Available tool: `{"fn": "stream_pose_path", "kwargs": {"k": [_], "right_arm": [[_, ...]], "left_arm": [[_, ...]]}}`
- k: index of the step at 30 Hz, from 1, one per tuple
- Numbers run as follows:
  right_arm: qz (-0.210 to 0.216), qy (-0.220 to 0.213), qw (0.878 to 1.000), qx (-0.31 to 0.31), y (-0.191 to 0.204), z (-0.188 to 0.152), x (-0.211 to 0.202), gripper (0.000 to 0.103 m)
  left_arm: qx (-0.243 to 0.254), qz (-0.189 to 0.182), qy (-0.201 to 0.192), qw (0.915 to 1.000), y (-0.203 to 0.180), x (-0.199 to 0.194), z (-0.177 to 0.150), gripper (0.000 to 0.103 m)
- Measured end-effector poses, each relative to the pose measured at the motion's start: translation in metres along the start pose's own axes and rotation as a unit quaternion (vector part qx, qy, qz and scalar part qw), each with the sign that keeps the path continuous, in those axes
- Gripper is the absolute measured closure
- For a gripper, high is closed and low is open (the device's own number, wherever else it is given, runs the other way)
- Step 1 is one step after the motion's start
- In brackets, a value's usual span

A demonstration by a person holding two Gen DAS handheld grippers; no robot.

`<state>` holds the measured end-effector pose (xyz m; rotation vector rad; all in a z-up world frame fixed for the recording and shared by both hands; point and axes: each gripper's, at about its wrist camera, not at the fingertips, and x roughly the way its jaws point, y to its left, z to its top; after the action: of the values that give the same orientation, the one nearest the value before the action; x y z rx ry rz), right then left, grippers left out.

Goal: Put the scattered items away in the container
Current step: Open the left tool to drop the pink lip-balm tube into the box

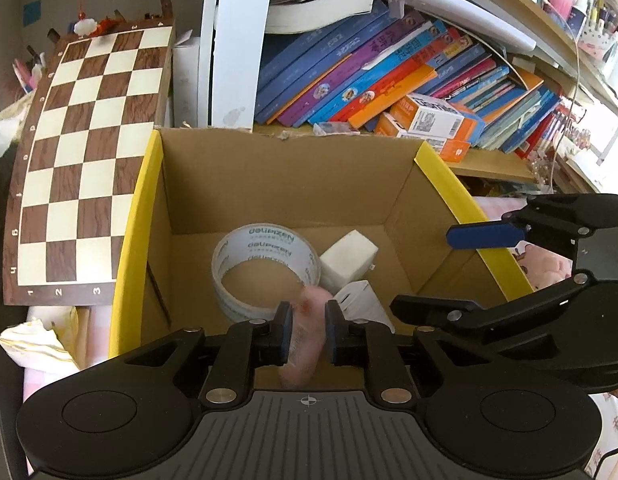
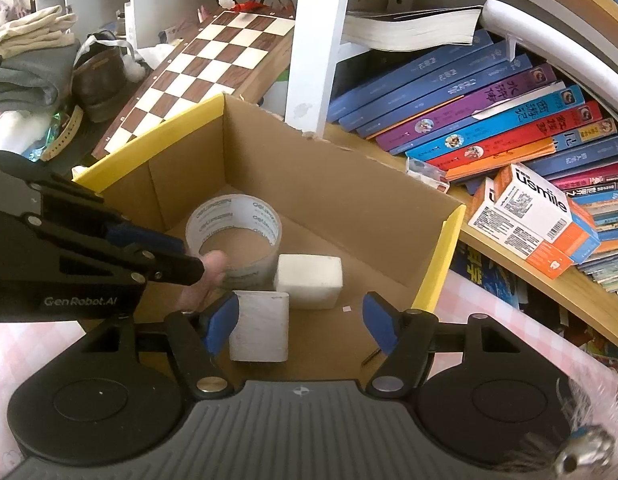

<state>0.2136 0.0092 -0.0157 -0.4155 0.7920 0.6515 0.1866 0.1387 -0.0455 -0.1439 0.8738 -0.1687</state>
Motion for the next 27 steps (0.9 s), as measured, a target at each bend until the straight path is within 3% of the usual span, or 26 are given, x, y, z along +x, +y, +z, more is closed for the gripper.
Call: {"fn": "stream_pose_path", "kwargs": {"k": [8, 13, 17, 23, 27], "right_arm": [[-0.005, -0.006, 1.0, 0.011, -0.002, -0.005, -0.012, 0.03], [-0.006, -0.009, 1.0, 0.02, -0.002, -0.009, -0.021, 0.029], [-0.008, -0.014, 1.0, 0.023, 0.001, -0.013, -0.031, 0.027], [-0.021, -0.026, 0.999, 0.029, 0.003, -0.017, -0.05, 0.015], [-0.028, -0.028, 0.999, 0.035, 0.004, -0.023, -0.061, 0.011]], "left_arm": [[-0.008, 0.012, -0.007, 0.9999, 0.001, -0.011, -0.005, 0.052], [-0.014, 0.013, -0.019, 0.9996, 0.0, -0.023, -0.009, 0.05], [-0.01, 0.026, -0.029, 0.9992, -0.004, -0.033, -0.01, 0.04], [-0.032, 0.033, -0.063, 0.9969, -0.004, -0.054, -0.014, 0.027], [-0.037, 0.044, -0.07, 0.9959, -0.005, -0.063, -0.019, 0.025]]}}
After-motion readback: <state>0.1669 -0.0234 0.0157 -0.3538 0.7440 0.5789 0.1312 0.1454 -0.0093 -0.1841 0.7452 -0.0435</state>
